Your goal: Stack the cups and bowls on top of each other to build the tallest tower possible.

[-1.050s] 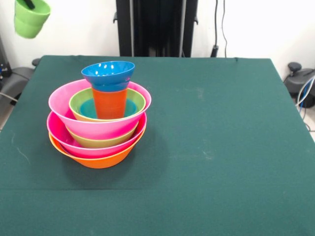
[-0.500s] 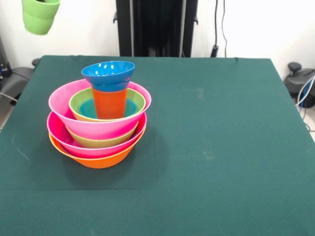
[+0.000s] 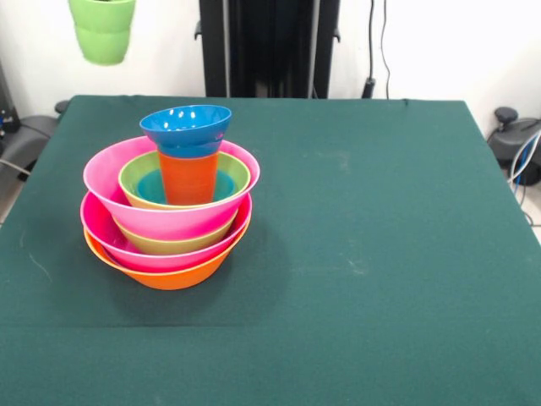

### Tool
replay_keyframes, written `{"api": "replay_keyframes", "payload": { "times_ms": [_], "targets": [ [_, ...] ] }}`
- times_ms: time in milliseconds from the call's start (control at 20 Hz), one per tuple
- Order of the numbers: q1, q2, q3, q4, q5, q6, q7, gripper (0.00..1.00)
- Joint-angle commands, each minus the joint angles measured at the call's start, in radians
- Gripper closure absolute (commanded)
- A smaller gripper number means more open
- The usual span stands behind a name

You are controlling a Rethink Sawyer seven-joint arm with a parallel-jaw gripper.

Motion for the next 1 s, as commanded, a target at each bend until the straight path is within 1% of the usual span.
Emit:
{"api": "replay_keyframes", "payload": {
  "times_ms": [50, 200, 350, 550, 750, 1000],
  "targets": [
    [-0.015, 0.111, 0.171, 0.154, 0.081, -0.093, -0.238, 1.0],
    [-0.029, 0.129, 0.207, 0.168, 0.096, -0.109, -0.225, 1.0],
    [-0.038, 0.167, 0.235, 0.152, 0.092, -0.117, -0.224, 1.0],
    [-0.042, 0.222, 0.259, 0.118, 0.076, -0.117, -0.223, 1.0],
    [-0.052, 0.258, 0.29, 0.115, 0.066, -0.135, -0.205, 1.0],
    [-0.05, 0.303, 0.297, 0.068, 0.023, -0.134, -0.203, 1.0]
  ]
}}
